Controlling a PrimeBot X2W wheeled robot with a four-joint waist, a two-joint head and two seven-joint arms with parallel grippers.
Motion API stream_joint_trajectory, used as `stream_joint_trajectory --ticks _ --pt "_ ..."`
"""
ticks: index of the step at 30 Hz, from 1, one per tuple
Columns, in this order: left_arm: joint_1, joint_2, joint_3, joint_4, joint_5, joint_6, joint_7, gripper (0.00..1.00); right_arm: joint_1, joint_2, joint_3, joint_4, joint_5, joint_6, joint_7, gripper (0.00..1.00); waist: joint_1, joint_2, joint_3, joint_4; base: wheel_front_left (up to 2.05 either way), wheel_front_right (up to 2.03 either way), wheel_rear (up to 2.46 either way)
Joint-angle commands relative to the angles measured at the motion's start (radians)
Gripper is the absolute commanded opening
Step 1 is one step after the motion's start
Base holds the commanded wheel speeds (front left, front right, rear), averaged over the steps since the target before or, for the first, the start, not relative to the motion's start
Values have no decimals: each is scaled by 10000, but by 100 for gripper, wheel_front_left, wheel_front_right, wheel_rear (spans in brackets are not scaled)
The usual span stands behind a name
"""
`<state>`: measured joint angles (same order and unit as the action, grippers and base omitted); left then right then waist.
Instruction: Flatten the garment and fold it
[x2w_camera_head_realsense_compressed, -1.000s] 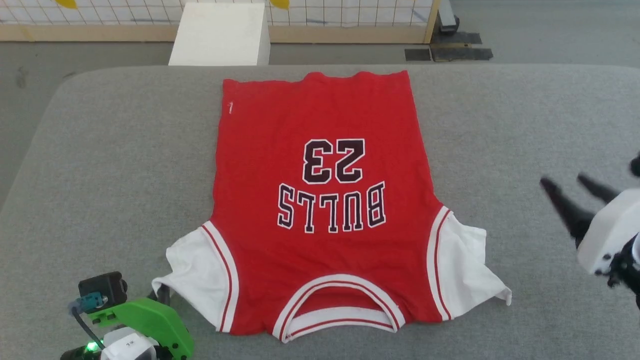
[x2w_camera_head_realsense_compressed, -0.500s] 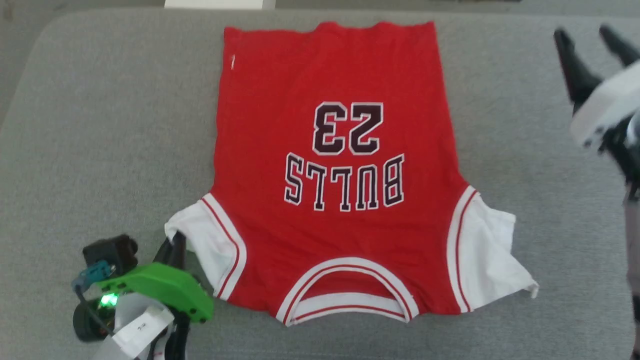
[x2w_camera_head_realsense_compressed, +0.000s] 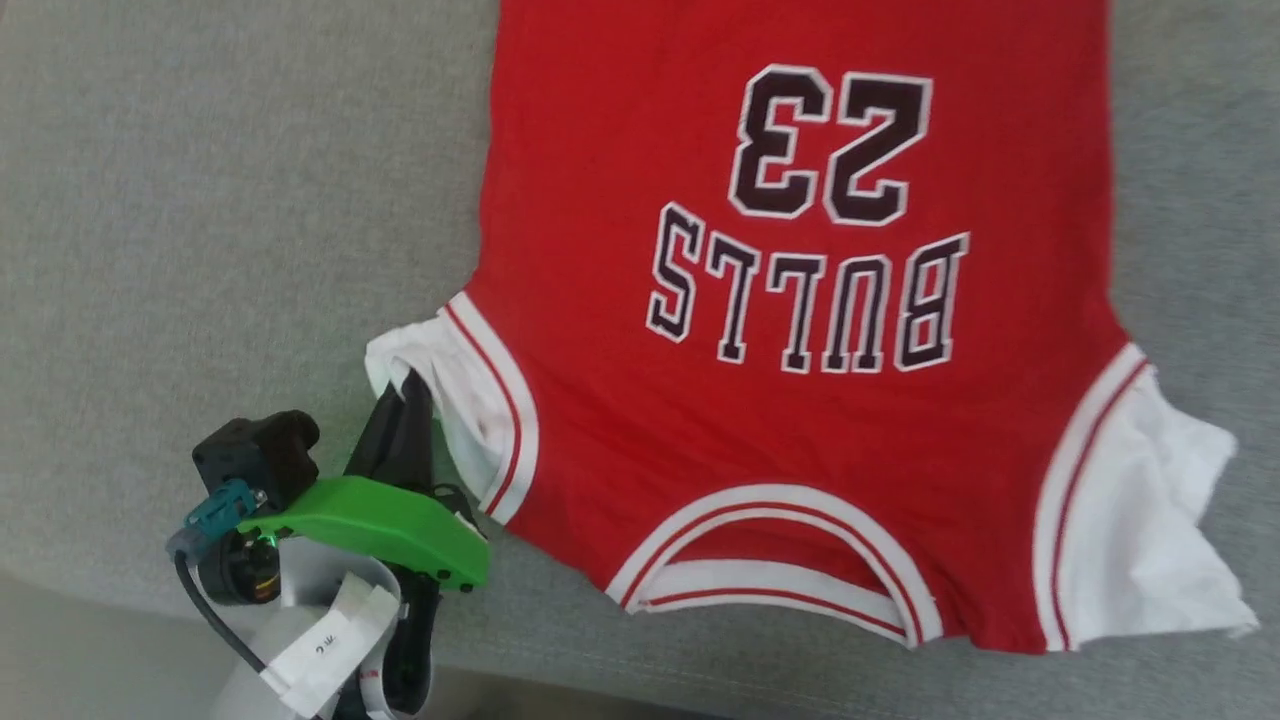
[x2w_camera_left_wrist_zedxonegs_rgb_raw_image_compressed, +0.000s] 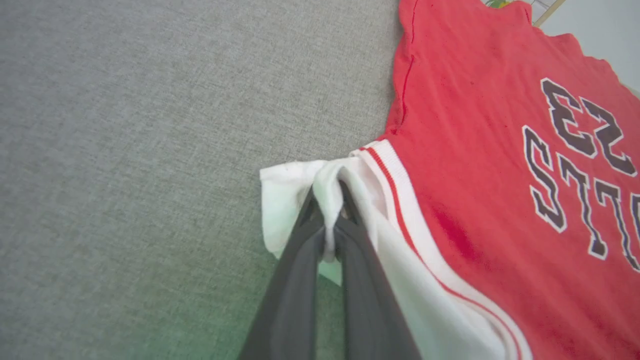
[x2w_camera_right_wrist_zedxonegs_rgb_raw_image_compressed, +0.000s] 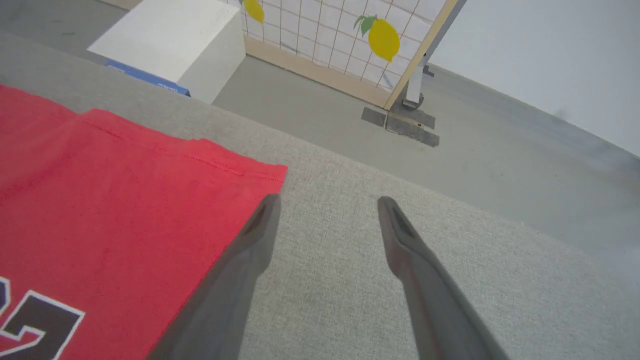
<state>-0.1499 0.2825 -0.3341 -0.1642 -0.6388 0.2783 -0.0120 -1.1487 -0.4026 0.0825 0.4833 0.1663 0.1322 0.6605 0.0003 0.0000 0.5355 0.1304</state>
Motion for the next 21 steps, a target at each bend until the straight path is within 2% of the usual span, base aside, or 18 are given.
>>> stream_joint_trajectory --ticks 1,11,21 --pt "-178 -47 -13 -131 181 31 -101 0 -392 -107 105 160 -115 -15 350 100 -3 0 1328 1133 0 0 0" --pt "-267 -198 -299 -975 436 130 -255 0 -1644 -573 953 601 -470 -15 1912 100 -3 0 2299 1579 0 0 0" --pt "-237 -102 -301 -1298 525 234 -245 0 -1590 -942 2214 670 318 -15 3725 98 -3 0 2424 1485 0 0 0"
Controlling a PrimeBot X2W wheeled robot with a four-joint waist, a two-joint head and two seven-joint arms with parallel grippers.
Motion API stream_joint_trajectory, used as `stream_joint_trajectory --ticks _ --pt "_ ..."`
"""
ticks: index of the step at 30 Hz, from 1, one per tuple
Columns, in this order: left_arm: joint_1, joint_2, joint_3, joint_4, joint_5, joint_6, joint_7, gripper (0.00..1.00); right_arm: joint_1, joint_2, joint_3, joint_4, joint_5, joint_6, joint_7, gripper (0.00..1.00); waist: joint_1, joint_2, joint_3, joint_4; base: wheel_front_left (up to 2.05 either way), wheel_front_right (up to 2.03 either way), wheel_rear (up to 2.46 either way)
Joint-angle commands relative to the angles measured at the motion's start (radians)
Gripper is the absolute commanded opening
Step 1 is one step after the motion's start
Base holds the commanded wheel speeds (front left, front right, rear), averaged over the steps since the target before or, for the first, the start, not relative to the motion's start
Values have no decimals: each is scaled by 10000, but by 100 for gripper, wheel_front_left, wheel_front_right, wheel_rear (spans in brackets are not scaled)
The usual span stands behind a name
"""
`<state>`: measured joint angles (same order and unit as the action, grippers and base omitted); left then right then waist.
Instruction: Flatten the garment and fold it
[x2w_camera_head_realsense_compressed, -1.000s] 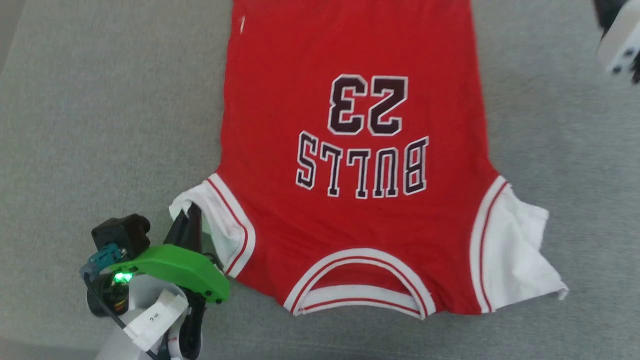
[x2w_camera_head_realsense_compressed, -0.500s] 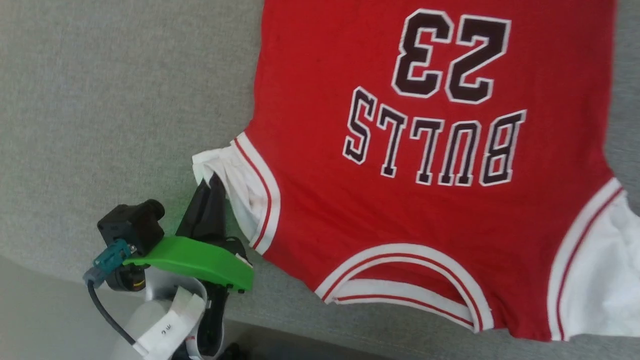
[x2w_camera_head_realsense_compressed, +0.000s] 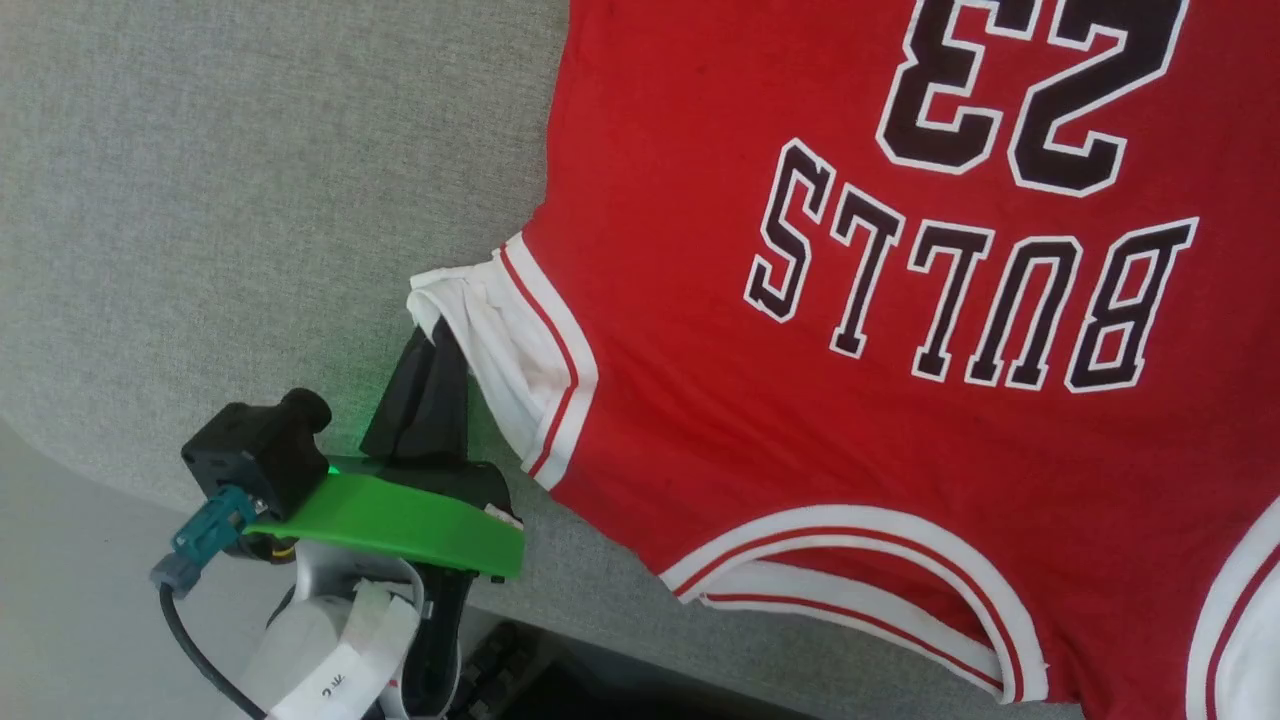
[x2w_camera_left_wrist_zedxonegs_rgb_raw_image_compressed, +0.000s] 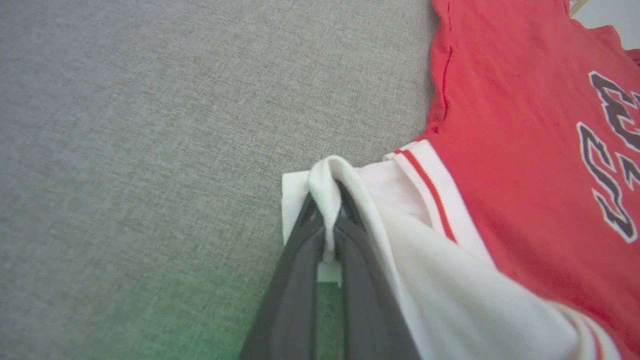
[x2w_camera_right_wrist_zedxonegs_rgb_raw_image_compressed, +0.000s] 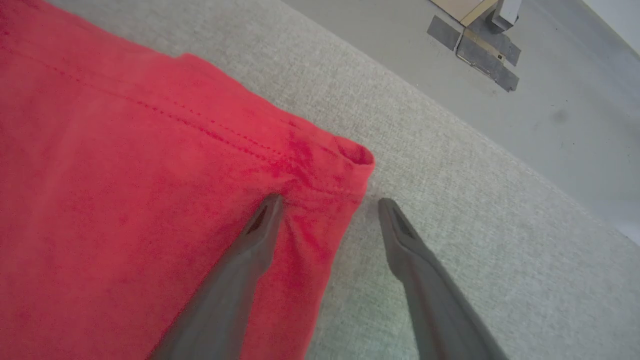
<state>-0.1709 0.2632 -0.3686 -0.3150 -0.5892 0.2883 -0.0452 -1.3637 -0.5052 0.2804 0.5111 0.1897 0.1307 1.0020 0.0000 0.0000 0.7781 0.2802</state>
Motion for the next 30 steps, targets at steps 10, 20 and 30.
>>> stream_joint_trajectory --ticks 10,20,30 --pt "-14 158 46 288 -32 162 172 0 421 -243 88 -285 374 0 987 0 0 0 -312 -239 0 0 0" --pt "-92 409 76 851 -139 32 388 0 680 211 -544 -658 584 0 -659 0 0 0 -1812 -1003 0 0 0" --pt "263 641 164 1563 -474 -7 710 0 3068 -170 -615 -1472 1568 0 -1861 0 0 0 -3970 -2639 0 0 0"
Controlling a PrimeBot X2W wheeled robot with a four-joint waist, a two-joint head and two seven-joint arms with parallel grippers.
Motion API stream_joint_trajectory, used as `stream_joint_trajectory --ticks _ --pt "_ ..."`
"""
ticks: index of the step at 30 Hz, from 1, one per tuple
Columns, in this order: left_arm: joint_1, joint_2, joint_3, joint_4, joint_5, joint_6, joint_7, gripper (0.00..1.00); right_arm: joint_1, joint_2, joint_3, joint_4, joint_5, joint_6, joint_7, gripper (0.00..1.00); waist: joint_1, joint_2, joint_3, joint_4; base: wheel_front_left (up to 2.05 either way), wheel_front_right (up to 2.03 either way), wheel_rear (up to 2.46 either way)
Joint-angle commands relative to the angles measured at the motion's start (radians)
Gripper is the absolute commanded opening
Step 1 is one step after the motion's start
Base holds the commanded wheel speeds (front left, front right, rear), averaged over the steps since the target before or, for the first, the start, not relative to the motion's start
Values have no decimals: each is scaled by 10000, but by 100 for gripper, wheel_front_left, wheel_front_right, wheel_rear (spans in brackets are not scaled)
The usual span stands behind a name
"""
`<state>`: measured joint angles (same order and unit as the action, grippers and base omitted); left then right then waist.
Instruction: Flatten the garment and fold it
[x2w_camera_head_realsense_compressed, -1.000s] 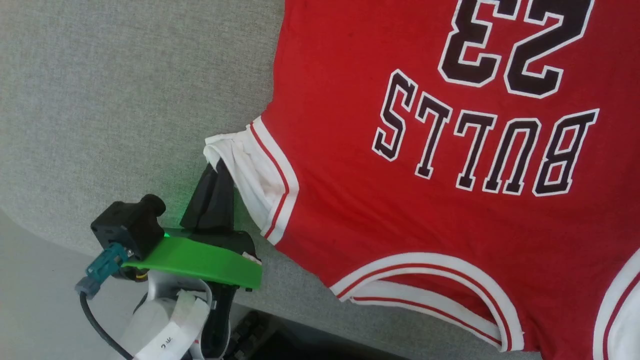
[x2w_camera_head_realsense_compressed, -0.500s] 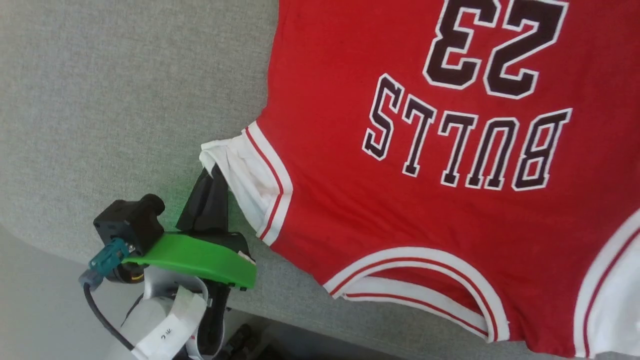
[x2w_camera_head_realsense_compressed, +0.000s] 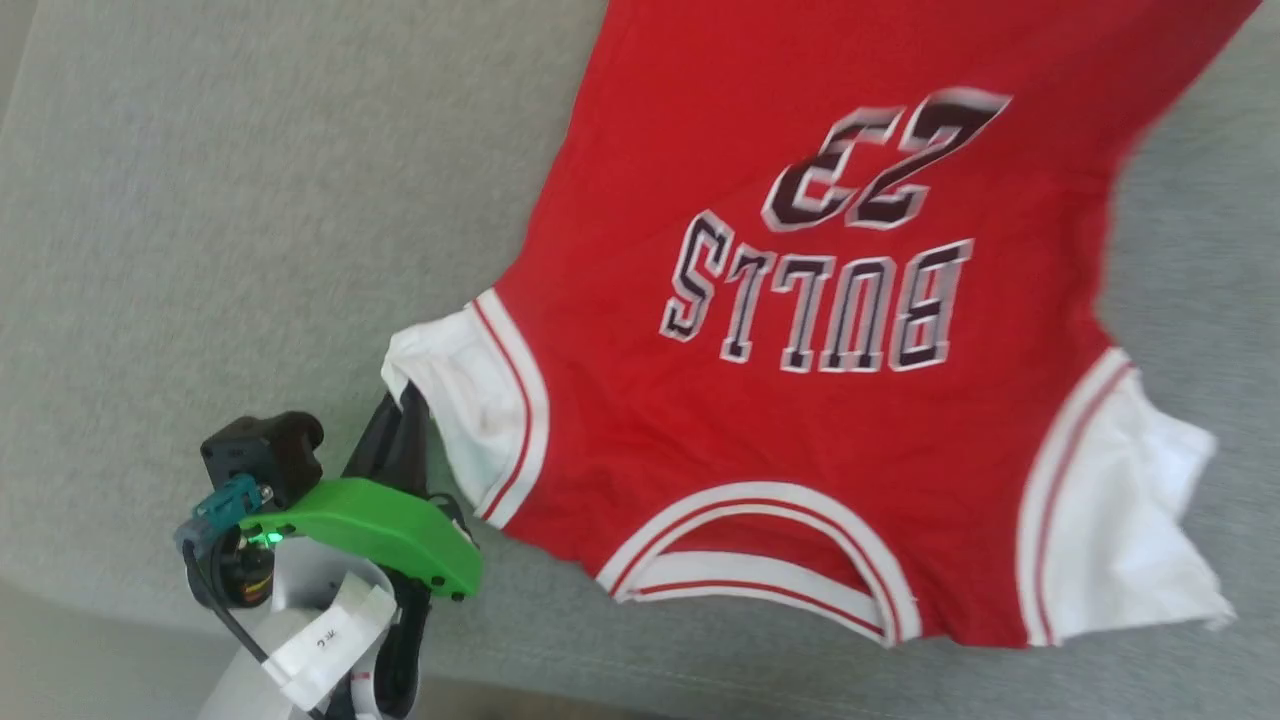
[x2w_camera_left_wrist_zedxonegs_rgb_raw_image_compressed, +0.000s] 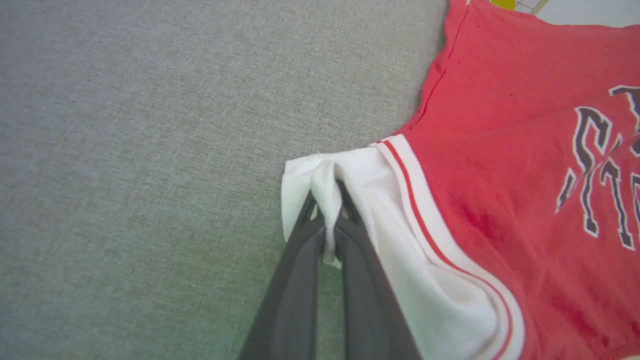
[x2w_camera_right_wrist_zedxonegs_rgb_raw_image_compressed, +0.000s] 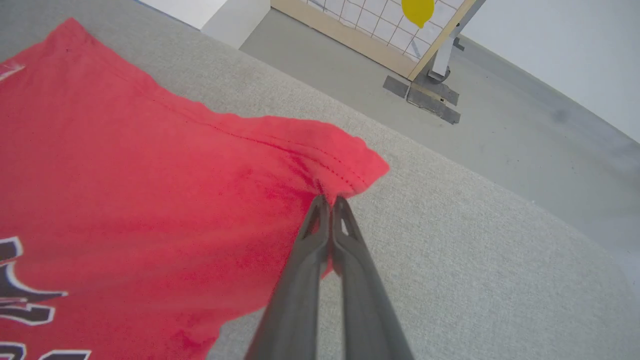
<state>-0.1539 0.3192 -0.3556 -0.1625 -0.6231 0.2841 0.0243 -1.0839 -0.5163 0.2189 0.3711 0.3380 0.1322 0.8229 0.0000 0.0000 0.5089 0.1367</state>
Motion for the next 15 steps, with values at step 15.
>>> stream_joint_trajectory --ticks 15 --pt "1023 250 259 552 -664 133 174 0 8570 1036 -1006 -2868 1246 -15 -92 0 0 0 -3032 -2202 0 0 0"
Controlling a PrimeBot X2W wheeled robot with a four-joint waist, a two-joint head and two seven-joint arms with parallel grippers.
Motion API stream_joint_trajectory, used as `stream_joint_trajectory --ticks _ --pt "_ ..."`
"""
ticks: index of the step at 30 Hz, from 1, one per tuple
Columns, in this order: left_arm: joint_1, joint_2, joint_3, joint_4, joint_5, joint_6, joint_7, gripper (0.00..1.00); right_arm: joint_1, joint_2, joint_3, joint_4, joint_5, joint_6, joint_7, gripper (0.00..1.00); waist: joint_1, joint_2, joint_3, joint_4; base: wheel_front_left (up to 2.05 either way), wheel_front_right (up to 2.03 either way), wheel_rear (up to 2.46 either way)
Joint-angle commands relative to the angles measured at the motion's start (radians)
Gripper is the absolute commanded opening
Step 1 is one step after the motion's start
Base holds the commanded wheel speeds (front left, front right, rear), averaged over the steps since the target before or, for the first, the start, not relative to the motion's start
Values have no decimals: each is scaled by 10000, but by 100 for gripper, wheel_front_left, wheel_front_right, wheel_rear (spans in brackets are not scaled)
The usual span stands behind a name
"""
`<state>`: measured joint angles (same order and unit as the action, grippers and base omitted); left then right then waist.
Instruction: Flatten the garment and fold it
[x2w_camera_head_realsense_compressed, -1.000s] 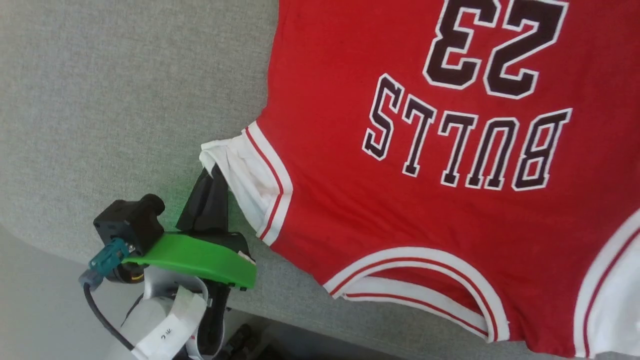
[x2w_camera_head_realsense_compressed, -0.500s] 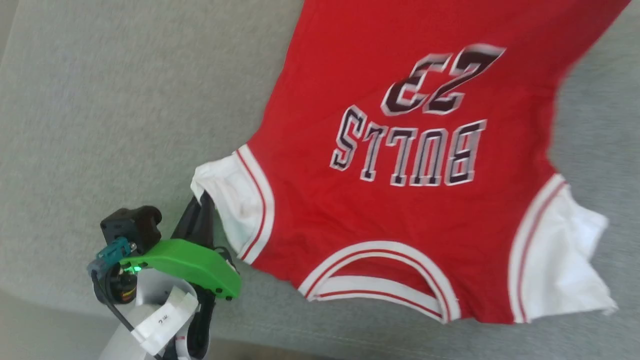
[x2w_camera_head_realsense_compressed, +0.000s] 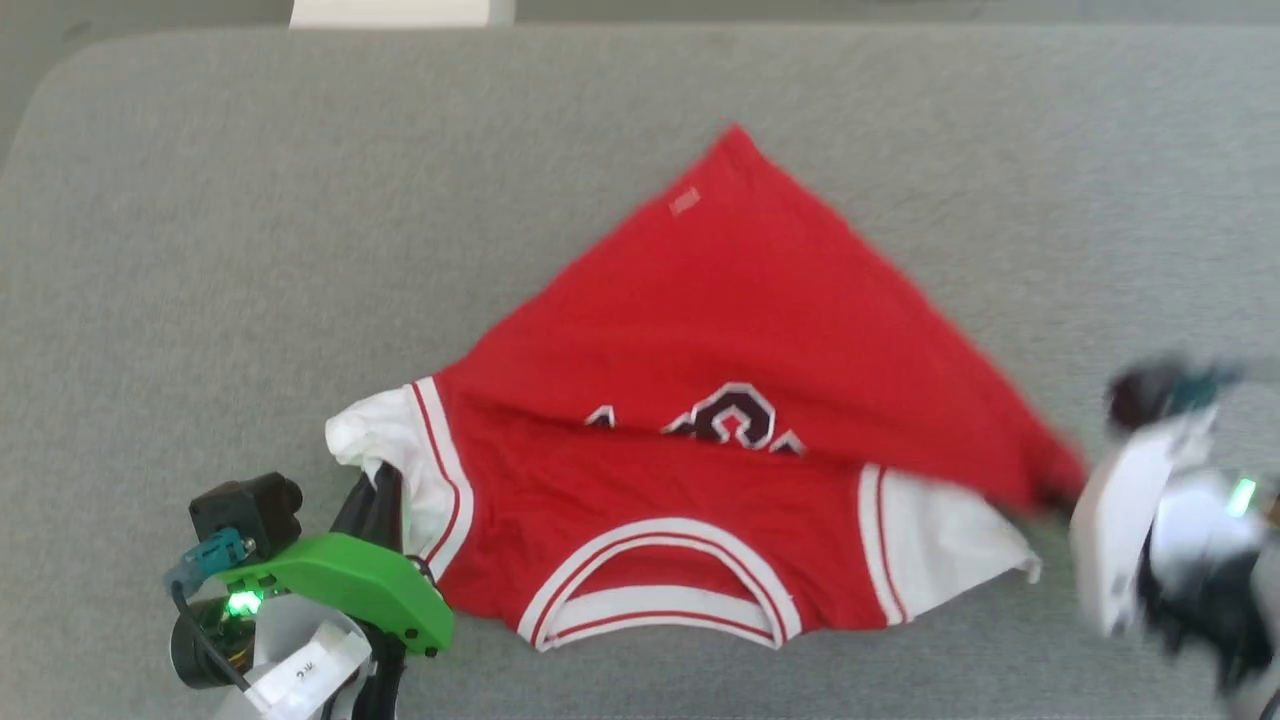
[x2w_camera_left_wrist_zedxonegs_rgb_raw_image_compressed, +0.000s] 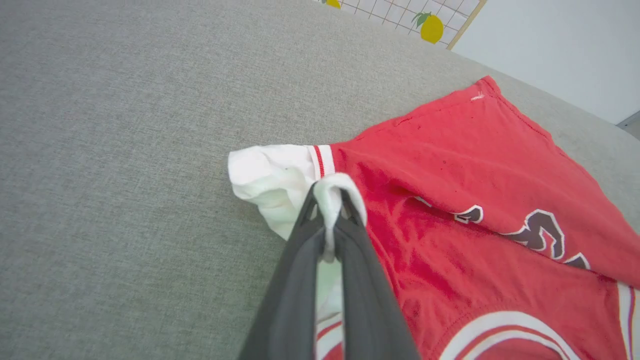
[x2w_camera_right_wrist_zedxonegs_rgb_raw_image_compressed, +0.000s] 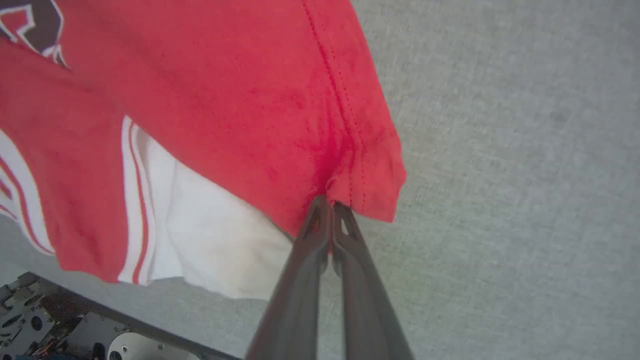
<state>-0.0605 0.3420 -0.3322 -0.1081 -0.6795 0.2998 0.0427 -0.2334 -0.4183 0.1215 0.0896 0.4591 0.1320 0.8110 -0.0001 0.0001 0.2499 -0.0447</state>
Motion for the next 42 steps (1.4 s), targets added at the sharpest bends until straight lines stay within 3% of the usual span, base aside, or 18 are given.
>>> stream_joint_trajectory --ticks 1,9,10,11,16,22,27,30,37,42 --pt "110 21 24 34 -122 -30 -10 0 518 260 -75 -108 81 -13 84 0 1 -1 -440 -368 0 0 0" --pt "168 -5 29 247 -256 -63 -12 0 2068 1062 187 33 -132 -13 429 0 1 -1 -452 -232 0 0 0" --pt "174 -7 30 276 -272 -68 -15 0 2041 1128 131 0 -141 -13 301 36 1 -1 -474 -232 0 0 0" --pt "182 -7 36 295 -285 -67 -17 0 1980 1190 26 -55 -127 -13 135 100 1 -1 -489 -236 0 0 0" --pt "238 14 52 368 -343 -56 -1 0 1541 1281 -766 -552 -195 -13 -778 100 1 -1 -666 -263 0 0 0" --pt "269 85 69 324 -359 -15 42 0 705 1606 -1881 -1403 -261 -13 -2919 100 1 -1 -839 -304 0 0 0" --pt "290 94 23 250 -348 16 63 0 -36 1789 -1862 -1366 -289 -13 -4806 100 1 -1 -835 -242 0 0 0" --pt "264 94 -18 196 -329 17 71 0 -460 1842 -1666 -980 -398 -13 -5367 100 1 -1 -723 -141 0 0 0" --pt "-106 106 -162 -27 -173 -14 114 0 -2333 1808 -934 334 -760 -13 -5526 100 1 -1 40 307 0 0 0" --pt "-558 4 -356 -214 -4 -61 114 0 -4246 1578 -162 1518 -1262 -13 -4877 100 1 -1 900 859 0 0 0"
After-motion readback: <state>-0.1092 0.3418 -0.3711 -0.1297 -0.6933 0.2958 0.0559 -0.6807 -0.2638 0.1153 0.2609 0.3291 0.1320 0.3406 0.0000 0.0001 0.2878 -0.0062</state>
